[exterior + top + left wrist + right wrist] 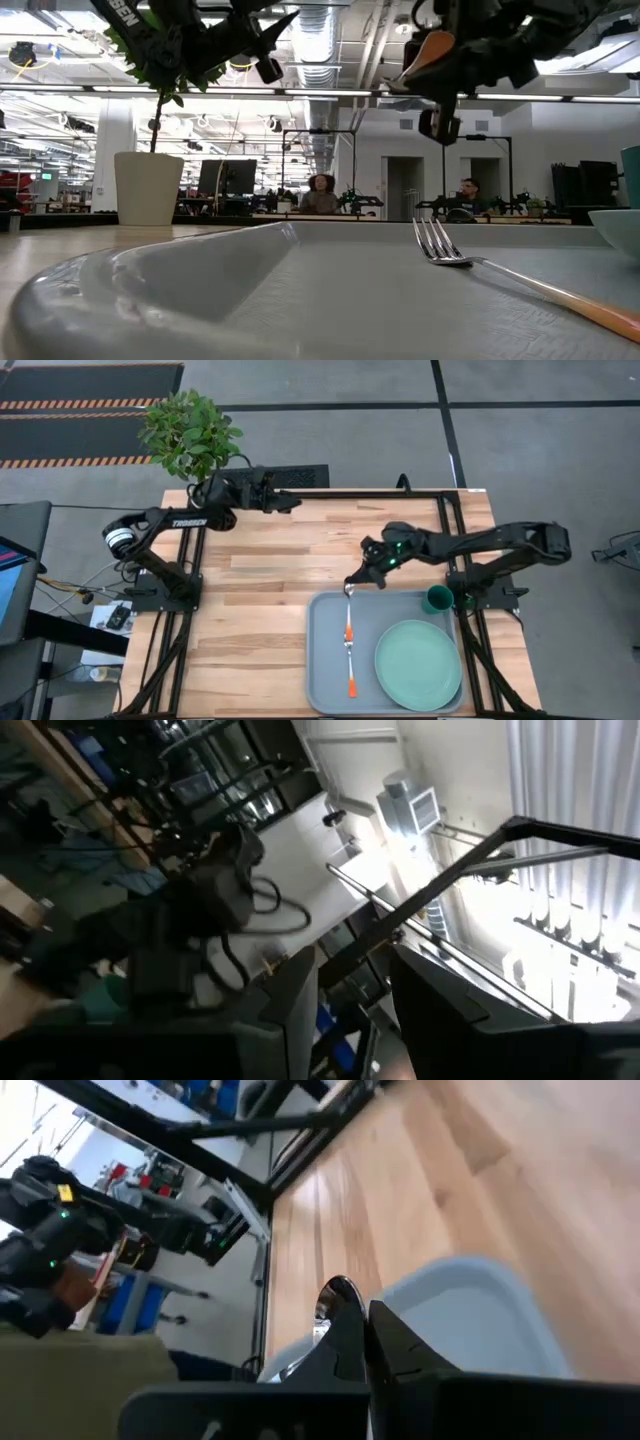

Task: Pick and place plate/cup/fork/spoon on tray
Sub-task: Put the orange spoon beside the orange fork on the blue serving tray

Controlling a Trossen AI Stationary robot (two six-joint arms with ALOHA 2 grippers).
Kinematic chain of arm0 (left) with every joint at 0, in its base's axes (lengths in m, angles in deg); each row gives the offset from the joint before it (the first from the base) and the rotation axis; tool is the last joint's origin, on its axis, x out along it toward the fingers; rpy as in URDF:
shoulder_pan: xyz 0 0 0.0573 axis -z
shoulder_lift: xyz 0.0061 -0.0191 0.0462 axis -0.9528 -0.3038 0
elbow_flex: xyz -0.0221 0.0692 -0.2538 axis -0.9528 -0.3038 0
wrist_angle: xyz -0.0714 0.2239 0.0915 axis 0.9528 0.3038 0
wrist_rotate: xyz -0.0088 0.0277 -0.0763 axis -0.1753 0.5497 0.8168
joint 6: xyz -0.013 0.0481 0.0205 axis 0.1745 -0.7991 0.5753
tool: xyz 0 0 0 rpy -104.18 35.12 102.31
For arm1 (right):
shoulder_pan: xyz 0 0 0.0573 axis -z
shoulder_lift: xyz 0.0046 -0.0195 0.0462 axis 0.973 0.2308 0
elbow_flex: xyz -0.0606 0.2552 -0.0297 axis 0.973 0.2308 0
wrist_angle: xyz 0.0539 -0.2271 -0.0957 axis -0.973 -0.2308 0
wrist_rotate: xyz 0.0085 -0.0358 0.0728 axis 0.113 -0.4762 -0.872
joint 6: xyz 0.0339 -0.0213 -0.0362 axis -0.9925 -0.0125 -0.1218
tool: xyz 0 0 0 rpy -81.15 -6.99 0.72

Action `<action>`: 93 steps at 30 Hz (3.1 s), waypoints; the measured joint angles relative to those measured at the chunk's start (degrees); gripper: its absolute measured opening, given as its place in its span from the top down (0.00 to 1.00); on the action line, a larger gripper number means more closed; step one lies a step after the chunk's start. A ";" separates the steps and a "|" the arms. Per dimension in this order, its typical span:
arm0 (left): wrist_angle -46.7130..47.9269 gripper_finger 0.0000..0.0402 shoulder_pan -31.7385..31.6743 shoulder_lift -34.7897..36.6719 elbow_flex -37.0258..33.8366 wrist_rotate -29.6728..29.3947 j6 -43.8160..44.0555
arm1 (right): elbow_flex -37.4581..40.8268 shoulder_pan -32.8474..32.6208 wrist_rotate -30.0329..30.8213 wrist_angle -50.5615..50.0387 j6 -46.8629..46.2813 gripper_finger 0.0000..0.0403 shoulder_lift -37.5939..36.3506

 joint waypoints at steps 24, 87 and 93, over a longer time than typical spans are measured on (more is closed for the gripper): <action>2.29 0.72 -14.39 0.00 0.00 8.73 0.31 | -9.14 -20.19 17.57 2.58 -8.98 1.00 24.43; 5.16 0.72 -14.51 0.00 0.02 9.44 -3.54 | -9.16 -28.20 26.86 6.19 -14.79 0.89 29.78; 5.16 0.72 -14.51 0.00 0.02 9.44 -3.56 | -9.16 -28.17 26.84 6.17 -14.57 0.85 29.78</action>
